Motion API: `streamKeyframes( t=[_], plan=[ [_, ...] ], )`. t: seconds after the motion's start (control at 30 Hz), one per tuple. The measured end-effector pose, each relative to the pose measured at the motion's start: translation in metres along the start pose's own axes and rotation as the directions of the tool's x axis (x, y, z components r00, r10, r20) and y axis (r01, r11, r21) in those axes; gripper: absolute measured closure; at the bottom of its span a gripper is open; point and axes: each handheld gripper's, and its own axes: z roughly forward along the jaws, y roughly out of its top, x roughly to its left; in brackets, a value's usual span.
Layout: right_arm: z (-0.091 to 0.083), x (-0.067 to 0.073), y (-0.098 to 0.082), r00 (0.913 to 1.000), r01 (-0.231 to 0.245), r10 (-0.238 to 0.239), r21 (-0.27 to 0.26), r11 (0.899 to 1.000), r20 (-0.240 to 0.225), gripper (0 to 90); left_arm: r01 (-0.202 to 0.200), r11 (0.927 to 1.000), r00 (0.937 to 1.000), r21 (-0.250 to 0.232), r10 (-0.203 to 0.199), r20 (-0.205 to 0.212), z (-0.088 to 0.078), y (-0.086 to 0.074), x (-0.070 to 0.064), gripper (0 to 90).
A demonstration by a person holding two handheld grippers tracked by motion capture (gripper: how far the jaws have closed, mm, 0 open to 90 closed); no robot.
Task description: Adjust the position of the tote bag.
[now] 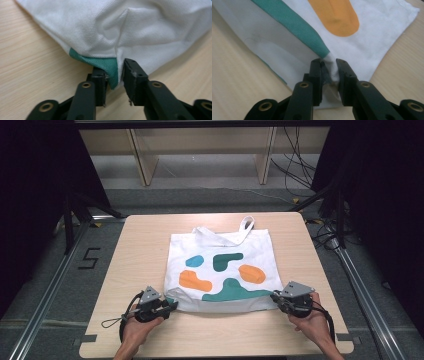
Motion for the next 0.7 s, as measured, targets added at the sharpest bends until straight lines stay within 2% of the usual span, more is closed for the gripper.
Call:
streamKeyframes(
  t=[0.03,0.07,0.13,0.2,0.23,0.27,0.3,0.33,0.37,0.4,0.43,0.47,0.5,0.53,0.57,0.6,0.63,0.67,0.7],
  plan=[
    [0.002,-0.004,0.001,1.0,0.001,-0.001,0.01,1.0,0.006,77.1,-0.027,0.9996,0.9994,0.008,0.027,0.022,0.002,0.0,-0.007,73.8],
    [0.005,-0.012,0.001,0.9996,-0.009,0.009,0.018,1.0,0.027,77.0,-0.077,0.9968,0.9962,0.021,0.077,0.041,0.003,0.0,-0.011,76.3],
    [0.012,-0.026,0.002,0.9977,-0.033,0.032,0.023,0.999,0.06,76.7,-0.122,0.9923,0.9914,0.022,0.121,0.05,0.008,0.001,-0.024,77.0],
    [0.02,-0.04,0.004,0.9946,-0.027,0.026,0.016,0.999,0.101,76.1,-0.191,0.9812,0.9796,0.028,0.189,0.069,0.014,0.005,-0.042,77.3],
    [0.029,-0.052,0.006,0.9895,-0.056,0.052,0.027,0.998,0.135,74.3,-0.212,0.9767,0.9754,0.032,0.21,0.068,0.017,0.006,-0.048,78.8],
    [0.029,-0.052,0.006,0.9895,-0.056,0.052,0.027,0.998,0.135,74.3,-0.224,0.9739,0.9724,0.034,0.221,0.074,0.02,0.008,-0.053,78.8],
    [0.033,-0.056,0.008,0.9877,-0.083,0.078,0.03,0.996,0.136,72.4,-0.244,0.9694,0.9677,0.031,0.241,0.075,0.026,0.009,-0.061,79.4],
    [0.039,-0.066,0.008,0.9836,-0.091,0.087,0.022,0.996,0.159,67.1,-0.251,0.9674,0.9649,0.03,0.248,0.087,0.032,0.011,-0.068,79.9],
    [0.045,-0.074,0.009,0.9748,-0.139,0.136,0.007,0.99,0.177,60.4,-0.259,0.9651,0.9619,0.035,0.255,0.099,0.034,0.013,-0.073,80.1],
    [0.046,-0.079,0.008,0.9677,-0.164,0.161,-0.004,0.987,0.194,55.2,-0.273,0.9614,0.9572,0.031,0.269,0.107,0.039,0.014,-0.08,80.2],
    [0.046,-0.085,0.007,0.9552,-0.201,0.199,-0.011,0.979,0.219,47.8,-0.283,0.9587,0.9543,0.029,0.278,0.109,0.043,0.016,-0.086,80.2],
    [0.042,-0.09,0.007,0.9451,-0.251,0.248,-0.013,0.968,0.213,46.2,-0.294,0.9552,0.9502,0.035,0.288,0.119,0.046,0.017,-0.092,80.2],
    [0.037,-0.095,0.004,0.9353,-0.272,0.277,-0.052,0.961,0.221,44.7,-0.299,0.9537,0.9479,0.034,0.293,0.126,0.048,0.018,-0.096,80.2],
    [0.031,-0.097,0.004,0.9306,-0.29,0.297,-0.064,0.955,0.214,43.3,-0.31,0.9502,0.9448,0.035,0.304,0.123,0.051,0.019,-0.1,80.3],
    [0.023,-0.097,0.004,0.9125,-0.335,0.342,-0.071,0.939,0.224,43.4,-0.31,0.9503,0.9435,0.03,0.303,0.133,0.054,0.02,-0.107,80.4],
    [0.014,-0.097,0.002,0.9121,-0.339,0.35,-0.089,0.937,0.214,43.5,-0.317,0.9478,0.9396,0.033,0.309,0.147,0.056,0.021,-0.112,80.3],
    [0.005,-0.094,0.002,0.9108,-0.368,0.376,-0.078,0.926,0.17,45.0,-0.328,0.9438,0.9349,0.037,0.319,0.155,0.059,0.023,-0.116,80.3],
    [-0.002,-0.089,0.0,0.9098,-0.381,0.392,-0.103,0.919,0.135,46.8,-0.328,0.9443,0.9348,0.03,0.319,0.155,0.063,0.024,-0.121,80.3],
    [-0.006,-0.082,0.0,0.9136,-0.389,0.398,-0.11,0.915,0.082,46.8,-0.337,0.9407,0.932,0.037,0.328,0.154,0.067,0.025,-0.125,80.4]
  ],
)
